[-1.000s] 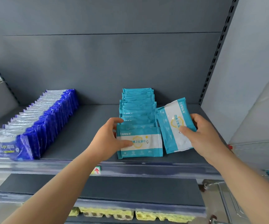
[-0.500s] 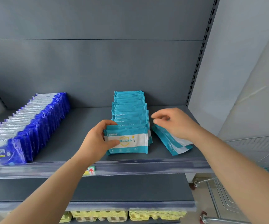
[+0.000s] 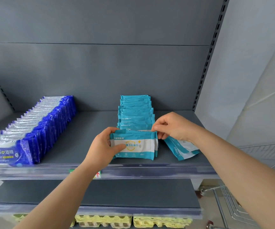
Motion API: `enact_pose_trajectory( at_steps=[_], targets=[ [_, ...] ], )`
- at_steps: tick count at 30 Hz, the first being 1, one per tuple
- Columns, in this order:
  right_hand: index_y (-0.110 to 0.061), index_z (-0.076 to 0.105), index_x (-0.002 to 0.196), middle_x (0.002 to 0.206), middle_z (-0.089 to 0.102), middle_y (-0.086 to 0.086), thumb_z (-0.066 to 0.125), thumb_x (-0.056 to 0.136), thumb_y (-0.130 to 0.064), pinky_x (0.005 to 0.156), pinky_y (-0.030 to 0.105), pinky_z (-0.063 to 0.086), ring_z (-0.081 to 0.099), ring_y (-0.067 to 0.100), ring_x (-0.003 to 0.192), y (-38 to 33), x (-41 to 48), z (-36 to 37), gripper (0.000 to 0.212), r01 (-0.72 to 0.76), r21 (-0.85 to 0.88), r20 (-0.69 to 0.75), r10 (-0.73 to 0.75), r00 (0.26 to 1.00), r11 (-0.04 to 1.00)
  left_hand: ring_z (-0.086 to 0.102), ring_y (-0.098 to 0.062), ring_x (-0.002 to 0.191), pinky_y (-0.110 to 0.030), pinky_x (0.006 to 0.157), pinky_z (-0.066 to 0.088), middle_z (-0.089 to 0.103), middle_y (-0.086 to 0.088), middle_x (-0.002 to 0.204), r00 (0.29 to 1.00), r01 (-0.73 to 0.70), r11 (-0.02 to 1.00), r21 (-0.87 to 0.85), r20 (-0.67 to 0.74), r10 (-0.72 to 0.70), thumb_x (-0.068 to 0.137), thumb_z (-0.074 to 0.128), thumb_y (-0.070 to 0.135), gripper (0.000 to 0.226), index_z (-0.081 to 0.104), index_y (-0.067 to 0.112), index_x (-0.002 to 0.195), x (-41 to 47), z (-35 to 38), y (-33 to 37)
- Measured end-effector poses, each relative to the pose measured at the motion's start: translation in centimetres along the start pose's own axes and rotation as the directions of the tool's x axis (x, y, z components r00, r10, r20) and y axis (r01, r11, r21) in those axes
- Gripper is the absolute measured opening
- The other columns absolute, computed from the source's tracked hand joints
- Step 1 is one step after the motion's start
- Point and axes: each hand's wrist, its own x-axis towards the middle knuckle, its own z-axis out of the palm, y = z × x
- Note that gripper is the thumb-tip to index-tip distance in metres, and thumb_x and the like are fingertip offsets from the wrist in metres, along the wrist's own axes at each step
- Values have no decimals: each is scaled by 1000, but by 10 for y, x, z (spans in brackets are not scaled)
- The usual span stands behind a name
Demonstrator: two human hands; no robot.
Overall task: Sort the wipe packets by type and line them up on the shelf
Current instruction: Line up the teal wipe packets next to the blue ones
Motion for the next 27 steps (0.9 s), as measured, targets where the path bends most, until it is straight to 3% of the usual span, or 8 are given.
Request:
enact_pose_trajectory(
  at_steps=[4, 7, 13, 19, 24, 27],
  targets=[
    [-14, 66, 112, 100, 69, 2, 57, 95, -22, 65, 21, 54, 65, 7, 72, 2, -3, 5, 21, -27, 94, 67, 21, 998, 995, 69, -11, 92, -25, 64, 60, 65, 13, 107, 1000, -5, 1000, 5, 14, 5, 81, 74, 15, 42, 53, 31, 113, -1, 0, 1],
    [-14, 70, 109, 94, 72, 2, 63, 92, -21, 71, 23, 57, 67, 8, 73, 1, -4, 4, 20, -24, 110, 69, 16, 998, 994, 68, -7, 90, -22, 62, 59, 64, 15, 105, 1000, 3, 1000, -9, 13, -3, 81, 74, 15, 45, 51, 31, 116, -3, -1, 2],
    [-14, 69, 113, 102, 73, 0, 63, 90, -6, 71, 20, 54, 67, 7, 77, 12, -13, 5, 26, -52, 217, 141, 22, 990, 975, 68, -4, 85, -20, 60, 58, 68, 14, 100, 1000, 7, 1000, -4, -19, -8, 80, 75, 18, 41, 51, 32, 111, 0, -1, 0],
    [-16, 70, 95, 73, 71, 2, 61, 88, -2, 59, 19, 51, 64, 4, 60, 15, -19, -1, 17, -67, 177, -144, 93, 985, 982, 67, 0, 74, -16, 52, 53, 68, 15, 87, 994, 11, 1000, 14, -108, -10, 79, 77, 21, 34, 55, 26, 105, 2, 0, -3],
    [1, 61, 105, 80, 69, 14, 54, 92, 4, 62, 26, 58, 67, 15, 63, 21, -33, -20, 15, -25, 505, -290, 197, 937, 863, 63, -15, 87, -27, 63, 52, 57, 3, 111, 981, 38, 999, -10, -190, -39, 83, 73, 19, 51, 36, 28, 117, -1, 0, -8],
    [0, 54, 106, 88, 69, 18, 54, 92, 5, 64, 27, 60, 70, 18, 67, 20, -38, 2, 15, -67, 618, -248, 275, 929, 783, 56, -14, 75, -34, 63, 52, 51, 8, 89, 984, -24, 998, 63, -173, 35, 88, 66, 14, 45, 33, 31, 114, -3, 6, -7]
  ],
)
